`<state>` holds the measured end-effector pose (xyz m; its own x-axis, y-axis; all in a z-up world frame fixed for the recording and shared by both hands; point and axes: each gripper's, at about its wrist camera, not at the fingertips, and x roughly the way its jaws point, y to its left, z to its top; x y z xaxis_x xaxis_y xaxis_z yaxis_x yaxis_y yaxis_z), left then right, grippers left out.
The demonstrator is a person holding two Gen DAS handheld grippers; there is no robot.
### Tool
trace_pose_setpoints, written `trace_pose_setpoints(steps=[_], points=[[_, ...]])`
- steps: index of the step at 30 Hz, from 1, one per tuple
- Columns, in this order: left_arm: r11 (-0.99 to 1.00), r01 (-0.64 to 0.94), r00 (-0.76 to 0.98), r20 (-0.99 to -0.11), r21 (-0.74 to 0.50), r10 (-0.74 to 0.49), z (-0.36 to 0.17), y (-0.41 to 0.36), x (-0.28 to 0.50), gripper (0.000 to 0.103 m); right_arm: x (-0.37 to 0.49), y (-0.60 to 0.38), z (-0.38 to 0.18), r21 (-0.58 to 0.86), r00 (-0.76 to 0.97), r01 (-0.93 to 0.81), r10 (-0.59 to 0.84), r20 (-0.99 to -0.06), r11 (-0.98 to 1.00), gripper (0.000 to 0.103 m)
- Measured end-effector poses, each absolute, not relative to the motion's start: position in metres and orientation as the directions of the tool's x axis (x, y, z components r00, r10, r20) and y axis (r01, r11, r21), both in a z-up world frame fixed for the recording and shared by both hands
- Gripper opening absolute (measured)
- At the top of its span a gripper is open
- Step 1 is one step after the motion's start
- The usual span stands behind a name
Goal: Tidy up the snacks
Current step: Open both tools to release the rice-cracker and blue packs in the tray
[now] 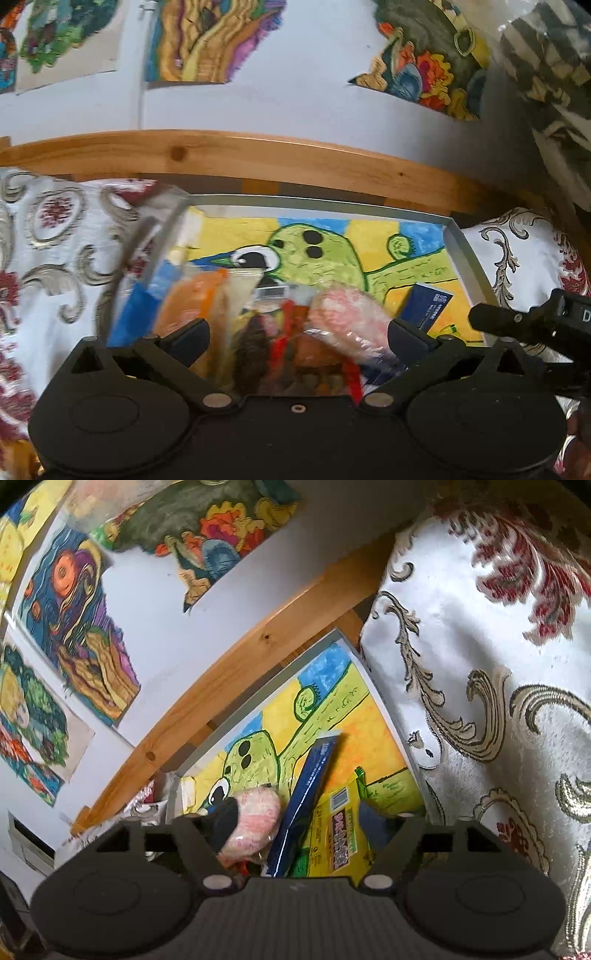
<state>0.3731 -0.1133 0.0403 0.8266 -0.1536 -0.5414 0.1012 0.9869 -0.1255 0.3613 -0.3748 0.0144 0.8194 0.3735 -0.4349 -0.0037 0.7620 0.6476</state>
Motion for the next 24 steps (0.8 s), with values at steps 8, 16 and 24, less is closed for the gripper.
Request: trace_pose_setpoints(steps=[8,16,24], points=[[0.991,0.036,0.829,-0.550,-0.131,-0.103,0.057,-0.082,0.338,0.102,0.334,-0.346,0.034,0.487,0.839,-0.111,0.344,-0.421,0.866,0.097],[0.993,0.021,0.848,-0.524,-0.117,-0.079,0.070,-0.061,0.287,0.102,0.279,-0.312,0.049,0.254,0.869,-0.167,0.264,-0.418,0.953,0.101],[0.993,0.023,0.857,-0.509,-0.116,-0.079,0.077,-0.048,0.233,0.102,0.216,-0.305,0.061,0.194,0.918,-0.152,0.211,-0.335,0.969,0.103]])
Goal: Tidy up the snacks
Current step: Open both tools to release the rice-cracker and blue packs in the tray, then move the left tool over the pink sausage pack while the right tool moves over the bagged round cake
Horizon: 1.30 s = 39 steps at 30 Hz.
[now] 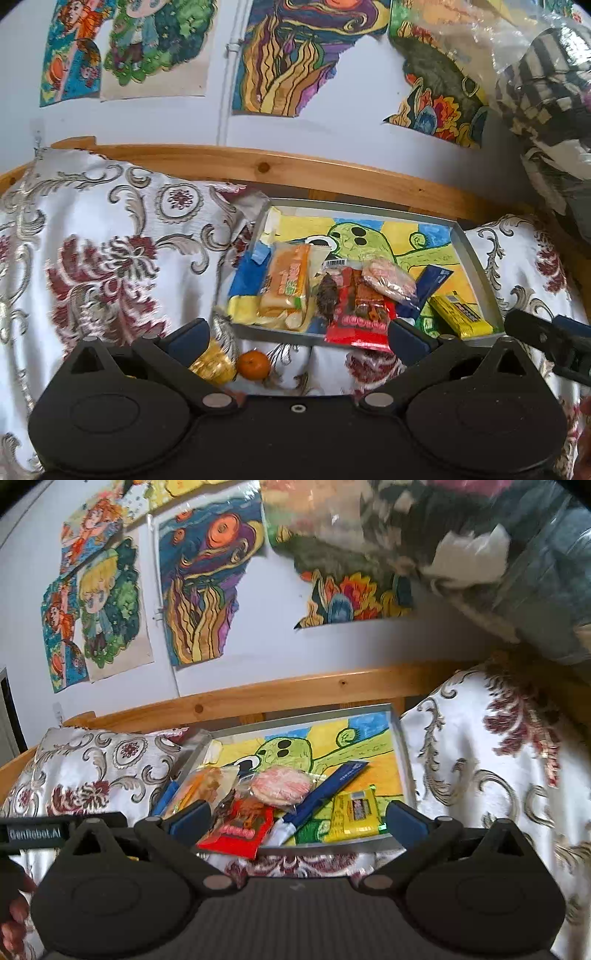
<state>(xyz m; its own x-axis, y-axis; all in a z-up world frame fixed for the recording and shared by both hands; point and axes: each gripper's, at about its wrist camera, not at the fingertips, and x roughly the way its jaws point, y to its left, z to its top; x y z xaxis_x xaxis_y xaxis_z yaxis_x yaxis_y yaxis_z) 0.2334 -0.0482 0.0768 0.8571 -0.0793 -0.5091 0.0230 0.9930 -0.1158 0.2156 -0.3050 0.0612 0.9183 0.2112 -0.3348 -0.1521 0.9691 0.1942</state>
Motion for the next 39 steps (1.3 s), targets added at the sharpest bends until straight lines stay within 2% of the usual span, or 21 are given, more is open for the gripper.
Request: trace_pose_setpoints(steps=[11,20,27,31,39], points=[[0.993,0.036,0.847,-0.524,-0.110,-0.089,0.053,-0.039,0.183,0.102,0.138,-0.277,0.042,0.040,0.933,-0.120,0.126,-0.337,0.992,0.103],[0.995,0.063,0.809,-0.580,-0.081,-0.098,0.026,-0.020,0.145,0.102,0.113,-0.256,0.022,0.035,0.884,-0.170,0.168,-0.436,0.985,0.103],[0.996,0.073,0.803,-0.590,-0.043,-0.084,0.009,-0.011,0.127,0.102,0.115,-0.247,0.013,0.003,0.856,-0.162,0.142,-0.497,0.987,0.103],[0.994,0.088,0.792,-0.600,-0.072,-0.113,-0.001,-0.007,0.124,0.102,0.122,-0.247,0.005,0.003,0.825,-0.144,0.121,-0.552,0.990,0.103],[0.992,0.097,0.783,-0.609,-0.084,-0.128,-0.005,-0.008,0.128,0.102,0.127,-0.245,0.000,-0.008,0.803,-0.135,0.105,-0.587,0.991,0.103]])
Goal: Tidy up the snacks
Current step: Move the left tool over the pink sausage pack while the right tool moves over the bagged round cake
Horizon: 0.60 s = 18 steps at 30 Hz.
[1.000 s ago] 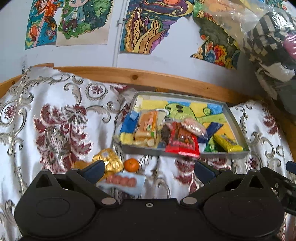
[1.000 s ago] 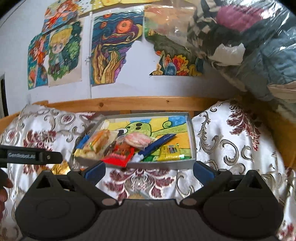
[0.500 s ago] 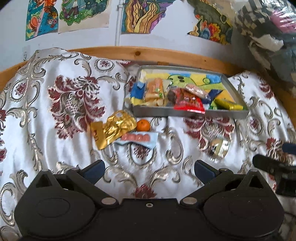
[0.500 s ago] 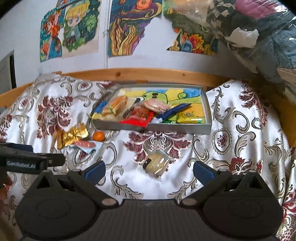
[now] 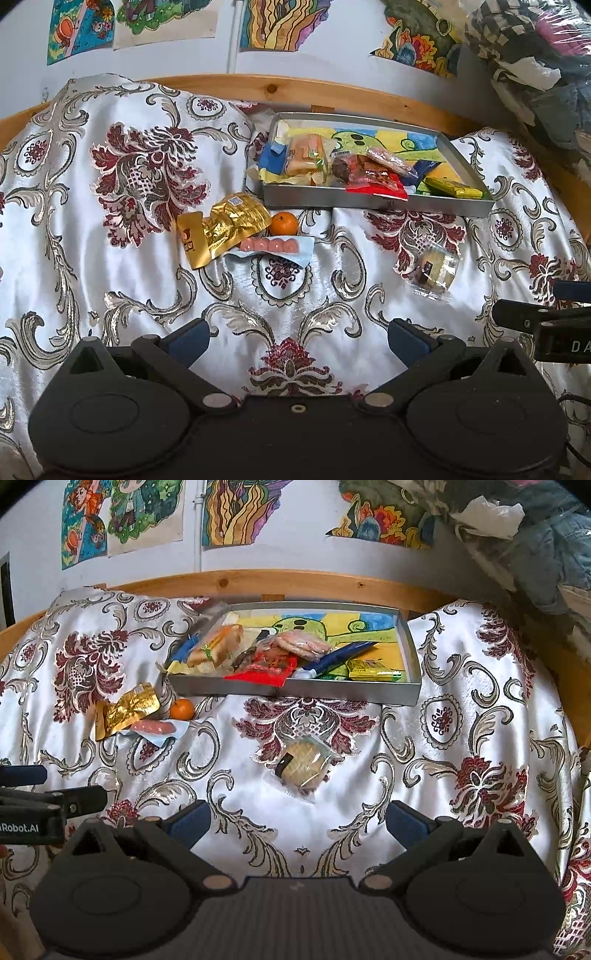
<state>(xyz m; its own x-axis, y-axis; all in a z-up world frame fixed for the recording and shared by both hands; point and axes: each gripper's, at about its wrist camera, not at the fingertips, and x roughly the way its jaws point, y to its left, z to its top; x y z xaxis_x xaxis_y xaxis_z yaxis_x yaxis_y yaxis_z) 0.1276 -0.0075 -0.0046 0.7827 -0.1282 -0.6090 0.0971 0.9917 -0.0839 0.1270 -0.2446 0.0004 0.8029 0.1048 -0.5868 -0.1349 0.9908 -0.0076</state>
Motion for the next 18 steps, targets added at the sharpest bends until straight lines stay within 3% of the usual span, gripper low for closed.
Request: trace_pose_setpoints(steps=[18], points=[[0.991,0.076,0.773,-0.621,-0.108,-0.127,-0.004,-0.003,0.135,0.102,0.138,-0.248,0.002,-0.001,0.762,-0.117,0.089,-0.641,0.993,0.103]])
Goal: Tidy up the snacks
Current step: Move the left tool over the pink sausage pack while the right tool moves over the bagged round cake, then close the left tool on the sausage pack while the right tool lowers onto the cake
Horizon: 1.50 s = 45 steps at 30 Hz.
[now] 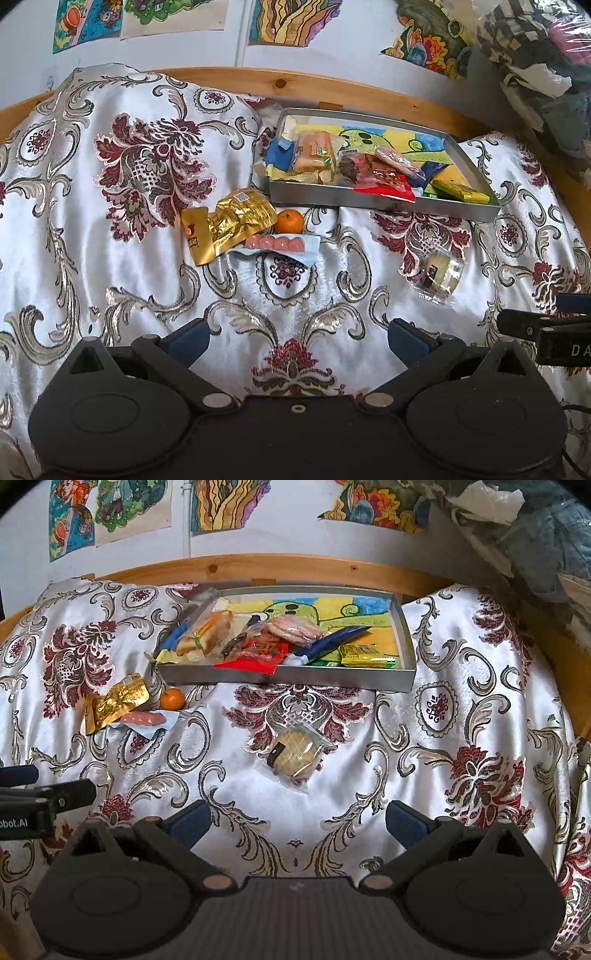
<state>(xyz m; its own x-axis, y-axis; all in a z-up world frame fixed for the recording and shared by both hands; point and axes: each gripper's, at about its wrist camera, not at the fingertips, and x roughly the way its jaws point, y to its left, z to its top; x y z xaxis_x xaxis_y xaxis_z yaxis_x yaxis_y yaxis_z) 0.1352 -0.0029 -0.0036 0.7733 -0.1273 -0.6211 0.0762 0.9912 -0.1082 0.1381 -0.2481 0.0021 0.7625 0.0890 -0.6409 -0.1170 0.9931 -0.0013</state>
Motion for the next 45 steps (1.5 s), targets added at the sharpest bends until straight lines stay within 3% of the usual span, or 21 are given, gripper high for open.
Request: trace_pose_setpoints(steps=[8,14,20,32,38,45], points=[[0.992,0.084,0.757,-0.641,-0.098,-0.127,-0.007,0.003,0.158,0.102,0.160,-0.241,0.015,-0.127,0.788,-0.192,0.075,-0.612,0.973,0.103],[0.989,0.096,0.726,-0.672,-0.113,-0.147,-0.011,0.004,0.190,0.102,0.185,-0.245,0.016,-0.129,0.780,-0.260,0.129,-0.612,0.957,0.103],[0.987,0.118,0.751,-0.640,-0.111,-0.162,-0.012,0.002,0.219,0.102,0.226,-0.255,0.005,-0.121,0.772,-0.281,0.149,-0.618,0.952,0.103],[0.964,0.131,0.711,-0.656,-0.231,-0.254,-0.046,0.004,0.262,0.102,0.268,-0.244,-0.041,-0.175,0.682,-0.419,0.182,-0.709,0.891,0.103],[0.929,0.026,0.730,-0.628,-0.368,-0.270,-0.053,0.014,0.278,0.102,0.287,-0.252,-0.054,-0.034,0.631,-0.352,0.210,-0.747,0.935,0.098],[0.925,-0.015,0.750,-0.616,-0.378,-0.239,-0.052,0.016,0.280,0.102,0.289,-0.253,-0.057,0.018,0.607,-0.340,0.234,-0.759,0.940,0.098]])
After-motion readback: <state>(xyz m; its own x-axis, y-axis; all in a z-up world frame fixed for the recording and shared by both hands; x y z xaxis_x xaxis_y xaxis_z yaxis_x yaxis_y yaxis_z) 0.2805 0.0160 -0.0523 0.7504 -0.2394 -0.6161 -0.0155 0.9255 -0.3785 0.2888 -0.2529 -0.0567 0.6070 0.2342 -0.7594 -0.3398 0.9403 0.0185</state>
